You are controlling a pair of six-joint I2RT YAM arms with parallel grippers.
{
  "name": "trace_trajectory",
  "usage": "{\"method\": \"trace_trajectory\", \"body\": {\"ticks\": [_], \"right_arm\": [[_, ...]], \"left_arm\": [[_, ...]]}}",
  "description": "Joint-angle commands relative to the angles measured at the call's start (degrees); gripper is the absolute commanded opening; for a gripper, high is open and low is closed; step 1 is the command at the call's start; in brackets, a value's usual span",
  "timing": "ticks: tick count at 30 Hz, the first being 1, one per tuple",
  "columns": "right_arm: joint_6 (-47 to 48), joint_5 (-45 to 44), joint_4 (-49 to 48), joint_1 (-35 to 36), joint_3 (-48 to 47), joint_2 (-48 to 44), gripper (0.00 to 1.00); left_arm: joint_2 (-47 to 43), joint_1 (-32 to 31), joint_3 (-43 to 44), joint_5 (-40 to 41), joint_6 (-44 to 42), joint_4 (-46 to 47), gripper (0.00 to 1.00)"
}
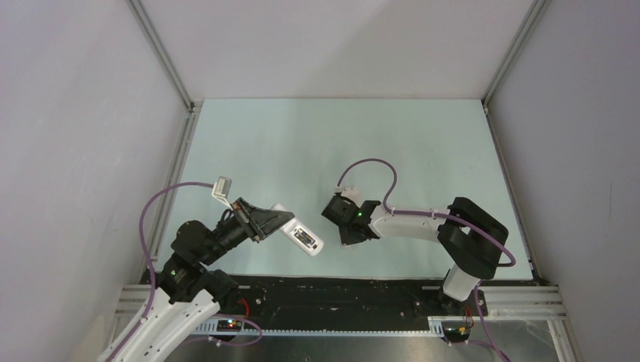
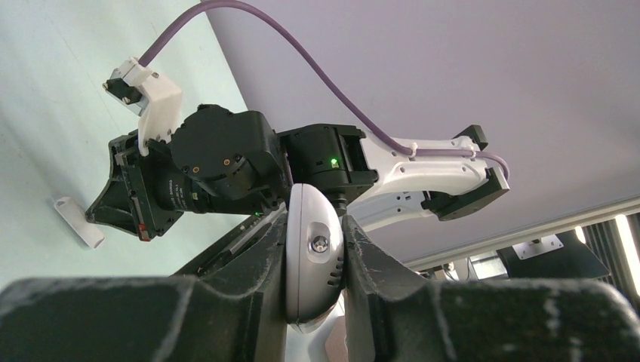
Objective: Load the batteries into the remote control
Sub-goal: Adjust the battery cover at the center of the board.
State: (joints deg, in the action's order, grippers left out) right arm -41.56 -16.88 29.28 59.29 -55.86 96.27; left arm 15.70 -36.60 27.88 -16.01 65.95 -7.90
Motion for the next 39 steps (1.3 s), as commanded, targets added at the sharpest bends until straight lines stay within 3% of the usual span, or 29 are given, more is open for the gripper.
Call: {"method": "trace_trajectory", "body": {"ticks": [1,18,30,39], "right_arm": [[-0.3,-2.2,2.3,0.9,0.2,3.0,0.00],[-0.6,-7.3,7.1,5.0,-0.1,6.3,0.00],[-1.5,-3.8,3.9,3.5,-0.1,2.3,0.17],[-1.7,-3.0,3.0,1.6,2.1,-3.3,0.20]], "left_arm": [[-0.2,0.1,0.2,0.2,-0.5,1.6,0.01],[1.1,0.1,1.0,-0.2,-0.7,1.5,0.01],[0.5,0.0,1.3,0.0,-0.6,1.6,0.01],[-0.2,0.0,1.0,0.2,-0.2,1.6,0.01]]}}
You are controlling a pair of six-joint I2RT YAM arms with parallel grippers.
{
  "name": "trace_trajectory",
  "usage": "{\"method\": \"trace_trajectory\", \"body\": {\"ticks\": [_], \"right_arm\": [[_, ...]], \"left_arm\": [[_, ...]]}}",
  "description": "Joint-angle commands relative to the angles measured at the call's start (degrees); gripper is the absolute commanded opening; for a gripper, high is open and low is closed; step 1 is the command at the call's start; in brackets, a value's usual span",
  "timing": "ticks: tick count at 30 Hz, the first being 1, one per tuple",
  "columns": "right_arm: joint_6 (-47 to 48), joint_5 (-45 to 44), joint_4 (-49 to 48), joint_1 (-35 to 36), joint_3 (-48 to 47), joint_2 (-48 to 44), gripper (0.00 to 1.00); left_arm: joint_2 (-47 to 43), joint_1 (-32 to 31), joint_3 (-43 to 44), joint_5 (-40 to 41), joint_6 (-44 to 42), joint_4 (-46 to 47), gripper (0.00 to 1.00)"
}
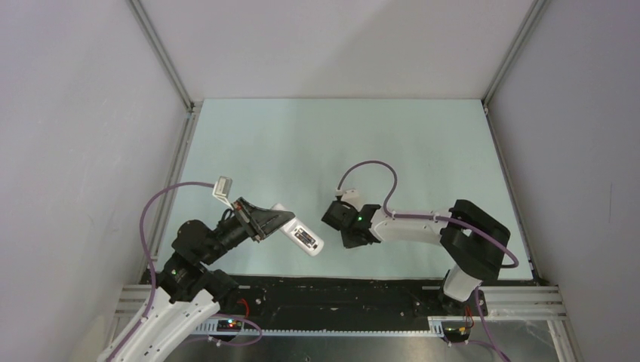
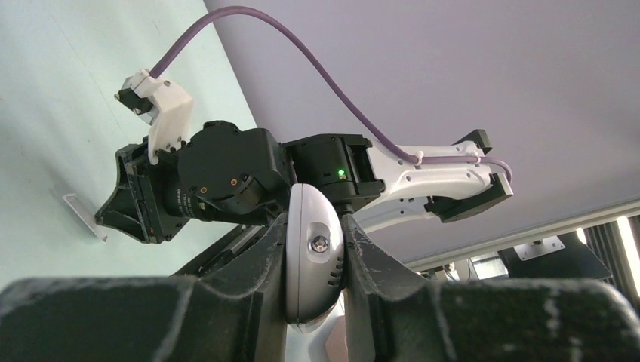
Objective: Load the batteries into the remote control
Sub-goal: Adjust the battery cover at the center of the board.
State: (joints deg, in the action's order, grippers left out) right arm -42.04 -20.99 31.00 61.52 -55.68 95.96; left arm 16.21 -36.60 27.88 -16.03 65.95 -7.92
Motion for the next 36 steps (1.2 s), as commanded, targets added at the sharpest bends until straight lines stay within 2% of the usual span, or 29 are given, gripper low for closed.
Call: {"method": "trace_trajectory", "body": {"ticks": [1,10,14,36], "right_arm": [[-1.3,1.4,1.0,-0.7,2.1,-4.0,0.22],[-0.8,3.6,-3.6,-0.8,3.5,-9.4,0.50],[-0.6,5.0,-5.1,-1.0,3.5,-8.6,0.55],[-3.7,-0.4,-1.3,-1.2,3.5,-4.4,0.56]], "left_arm": [[-0.7,0.0,1.0,0.2,-0.2,1.6,0.01],[-0.4,0.1,1.1,0.1,-0.2,1.6,0.01],[-0.6,0.1,1.0,0.1,-0.1,1.6,0.01],[-0.5,0.1,0.6,0.1,0.0,1.6,0.01]]}}
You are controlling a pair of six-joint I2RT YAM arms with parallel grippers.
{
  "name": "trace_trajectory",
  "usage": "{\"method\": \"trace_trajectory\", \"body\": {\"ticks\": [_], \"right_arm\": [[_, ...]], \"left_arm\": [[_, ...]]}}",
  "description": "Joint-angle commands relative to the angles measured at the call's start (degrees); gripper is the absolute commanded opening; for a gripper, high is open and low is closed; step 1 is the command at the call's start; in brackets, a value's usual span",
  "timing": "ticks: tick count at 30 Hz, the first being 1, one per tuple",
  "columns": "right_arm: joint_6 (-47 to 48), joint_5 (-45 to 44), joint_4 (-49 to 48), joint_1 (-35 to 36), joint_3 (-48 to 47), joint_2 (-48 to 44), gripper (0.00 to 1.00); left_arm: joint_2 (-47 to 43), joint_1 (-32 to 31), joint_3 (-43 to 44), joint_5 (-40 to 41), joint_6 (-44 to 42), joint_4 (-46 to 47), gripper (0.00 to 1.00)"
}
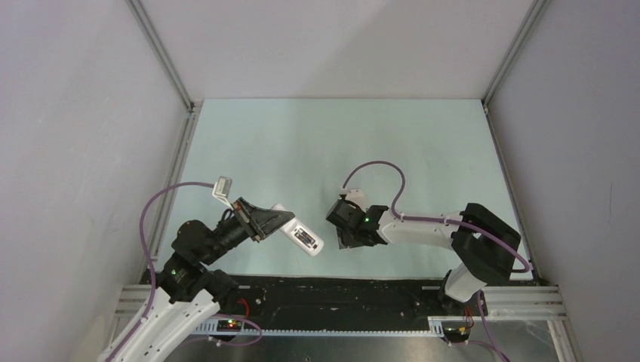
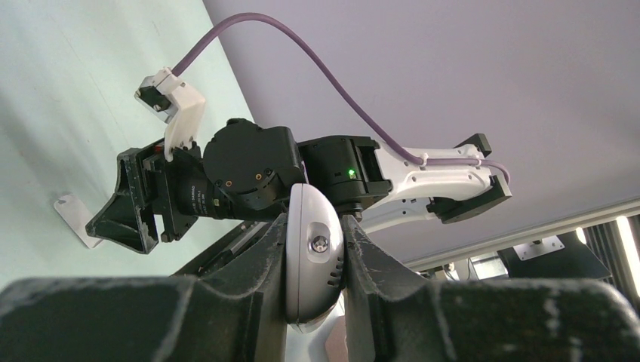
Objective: Load the batteries into the remote control
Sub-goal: Adjust the battery cover at the center of the board.
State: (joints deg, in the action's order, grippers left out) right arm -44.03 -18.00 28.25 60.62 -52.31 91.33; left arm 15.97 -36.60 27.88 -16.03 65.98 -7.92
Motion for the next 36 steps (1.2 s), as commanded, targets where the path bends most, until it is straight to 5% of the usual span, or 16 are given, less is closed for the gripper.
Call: {"method": "trace_trajectory", "body": {"ticks": [1,28,36], "right_arm": [[-1.8,-3.8,1.7,-0.3,0.1,0.3,0.56],[-1.8,-5.6,4.9,2.5,-3.7,8.7,0.58],[-1.2,-3.6,3.3,3.0,-3.7,10.1,0.43]], "left_arm": [[-0.3,0.1,0.6,0.2,-0.1,1.6,0.01],[-0.6,0.1,0.4,-0.2,-0.2,1.5,0.01],[-1.0,0.1,0.4,-0.1,-0.1,1.4,0.01]]}}
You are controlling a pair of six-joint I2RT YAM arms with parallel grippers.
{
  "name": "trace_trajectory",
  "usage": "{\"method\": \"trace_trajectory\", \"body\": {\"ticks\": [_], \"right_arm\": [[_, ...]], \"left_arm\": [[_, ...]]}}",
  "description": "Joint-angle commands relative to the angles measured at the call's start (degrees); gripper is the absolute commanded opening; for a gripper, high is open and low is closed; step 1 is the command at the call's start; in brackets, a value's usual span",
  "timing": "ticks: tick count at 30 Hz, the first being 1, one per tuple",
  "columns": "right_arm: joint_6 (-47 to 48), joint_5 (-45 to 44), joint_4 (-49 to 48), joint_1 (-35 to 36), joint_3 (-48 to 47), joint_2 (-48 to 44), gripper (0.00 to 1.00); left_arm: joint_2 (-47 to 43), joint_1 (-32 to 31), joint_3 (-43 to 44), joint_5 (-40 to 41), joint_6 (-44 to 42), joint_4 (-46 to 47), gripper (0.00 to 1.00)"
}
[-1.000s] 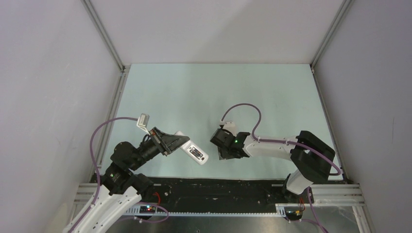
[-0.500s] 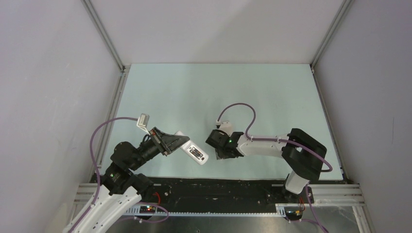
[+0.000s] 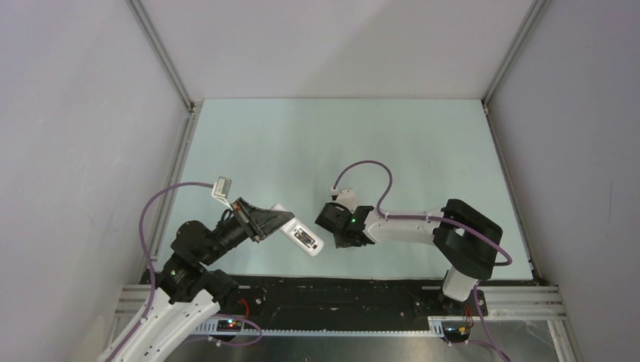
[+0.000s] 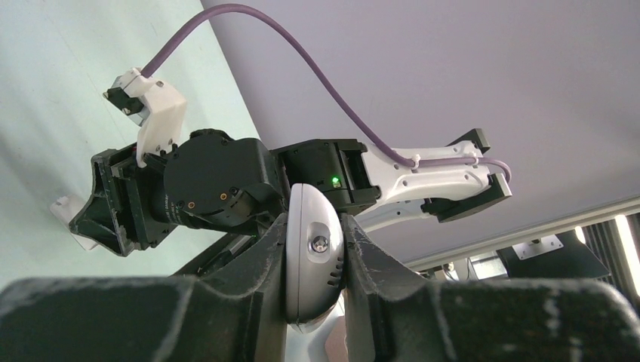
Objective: Load the batteries into the remote control
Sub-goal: Adjust the battery cover at the center of the board.
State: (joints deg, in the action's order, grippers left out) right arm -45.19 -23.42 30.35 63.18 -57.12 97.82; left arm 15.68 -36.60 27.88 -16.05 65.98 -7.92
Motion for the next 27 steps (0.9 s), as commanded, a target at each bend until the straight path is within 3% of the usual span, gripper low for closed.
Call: {"method": "trace_trajectory", "body": {"ticks": [1,15,27], "right_arm": [[0.2,2.3,1.0,0.6,1.1,3.9,0.42],[0.0,6.1,-0.9,1.0,1.1,6.0,0.41],[-1.6,8.1,-3.2,1.5,4.2,5.4,0.31]], "left_arm": [[-0.7,0.1,0.3,-0.1,-0.1,1.4,0.01],[-1.3,0.1,0.2,0.0,0.0,1.2,0.01],[-0.8,0.1,0.3,0.1,0.2,1.1,0.01]]}}
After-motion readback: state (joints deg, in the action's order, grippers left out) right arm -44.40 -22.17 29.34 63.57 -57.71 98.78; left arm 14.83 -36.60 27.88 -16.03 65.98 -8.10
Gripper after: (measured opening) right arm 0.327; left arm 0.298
